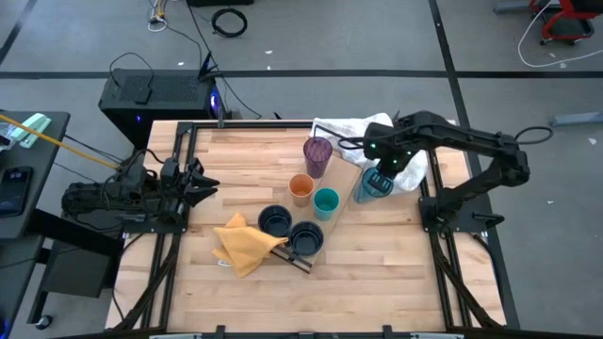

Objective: Stack small to large cups/mugs on shelf
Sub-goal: Put the blue cup on the shelf

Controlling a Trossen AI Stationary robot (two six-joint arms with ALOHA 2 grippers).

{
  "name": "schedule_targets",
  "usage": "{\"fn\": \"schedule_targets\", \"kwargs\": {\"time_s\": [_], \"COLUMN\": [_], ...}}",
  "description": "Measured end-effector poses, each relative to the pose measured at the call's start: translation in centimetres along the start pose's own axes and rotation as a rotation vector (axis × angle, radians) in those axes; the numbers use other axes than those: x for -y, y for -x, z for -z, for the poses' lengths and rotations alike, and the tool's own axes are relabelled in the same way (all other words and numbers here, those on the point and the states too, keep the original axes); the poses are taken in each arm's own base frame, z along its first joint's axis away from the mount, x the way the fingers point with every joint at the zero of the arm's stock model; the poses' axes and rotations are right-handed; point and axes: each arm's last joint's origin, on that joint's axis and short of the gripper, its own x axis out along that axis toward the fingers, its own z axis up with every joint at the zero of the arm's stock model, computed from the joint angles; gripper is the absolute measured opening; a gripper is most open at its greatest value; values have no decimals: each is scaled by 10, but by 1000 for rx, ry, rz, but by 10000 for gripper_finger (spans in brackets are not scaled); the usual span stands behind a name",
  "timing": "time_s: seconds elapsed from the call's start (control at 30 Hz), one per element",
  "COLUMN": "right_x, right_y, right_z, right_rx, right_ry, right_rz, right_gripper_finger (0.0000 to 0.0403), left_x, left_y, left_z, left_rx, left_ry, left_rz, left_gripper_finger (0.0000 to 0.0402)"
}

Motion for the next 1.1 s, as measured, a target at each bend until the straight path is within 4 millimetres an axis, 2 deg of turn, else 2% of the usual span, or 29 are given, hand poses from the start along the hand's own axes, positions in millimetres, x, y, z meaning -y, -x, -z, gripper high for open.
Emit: {"fn": "schedule_targets", "kwargs": {"time_s": [0.2,0.4,1.1], "right_x": [8,16,20], "right_y": [-10,-13,-19], "right_z": [-15,-27,-39], "right_rx": [-32,11,24], "right_ry": [-9,-117,-593], "right_rz": [-27,-53,-73], "right_gripper_finger": [3,3,3], "left_x": [0,0,0], "left_y": [0,0,0], "left_z": [0,0,0], "left_rx": [0,0,-1], "left_ry": [-1,-2,-7], "left_rz": [0,0,-1], "left_gripper_finger": [110,110,110]}}
